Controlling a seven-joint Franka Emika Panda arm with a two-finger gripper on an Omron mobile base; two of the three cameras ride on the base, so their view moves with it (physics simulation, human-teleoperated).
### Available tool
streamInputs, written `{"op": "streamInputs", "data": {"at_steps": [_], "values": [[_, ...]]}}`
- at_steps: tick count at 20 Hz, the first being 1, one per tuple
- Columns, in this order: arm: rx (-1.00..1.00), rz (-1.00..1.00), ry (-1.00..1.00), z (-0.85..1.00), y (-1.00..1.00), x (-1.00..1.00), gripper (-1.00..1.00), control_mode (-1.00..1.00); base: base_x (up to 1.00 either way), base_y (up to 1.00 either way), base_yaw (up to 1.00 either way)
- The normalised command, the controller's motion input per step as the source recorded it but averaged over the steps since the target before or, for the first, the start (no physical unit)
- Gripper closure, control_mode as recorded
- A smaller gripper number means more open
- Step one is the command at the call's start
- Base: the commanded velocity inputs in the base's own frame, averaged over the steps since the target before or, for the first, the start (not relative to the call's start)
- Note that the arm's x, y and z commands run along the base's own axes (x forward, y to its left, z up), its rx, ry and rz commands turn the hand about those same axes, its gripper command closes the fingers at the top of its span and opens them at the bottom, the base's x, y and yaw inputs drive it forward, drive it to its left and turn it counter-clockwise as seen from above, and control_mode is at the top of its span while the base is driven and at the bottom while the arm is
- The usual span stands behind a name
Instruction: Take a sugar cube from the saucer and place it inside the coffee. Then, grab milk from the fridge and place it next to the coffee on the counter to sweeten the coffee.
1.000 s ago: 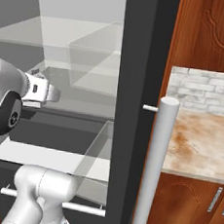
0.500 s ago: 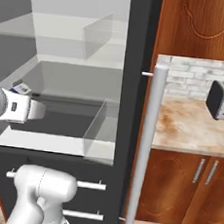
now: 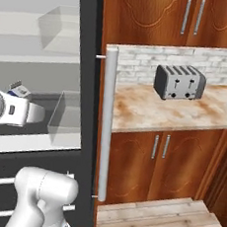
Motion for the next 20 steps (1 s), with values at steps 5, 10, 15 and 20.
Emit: {"op": "streamInputs", "data": {"at_steps": [5,10,15,20], "values": [[0.0,0.0,0.0,0.0,0.0,0.0,1.0,1.0,-0.92,0.45,-0.37],[0.0,0.0,0.0,0.0,0.0,0.0,1.0,1.0,-0.43,0.71,-0.24],[0.0,0.0,0.0,0.0,0.0,0.0,1.0,1.0,-0.81,0.53,-0.21],[0.0,0.0,0.0,0.0,0.0,0.0,1.0,1.0,-0.75,0.0,-0.77]]}}
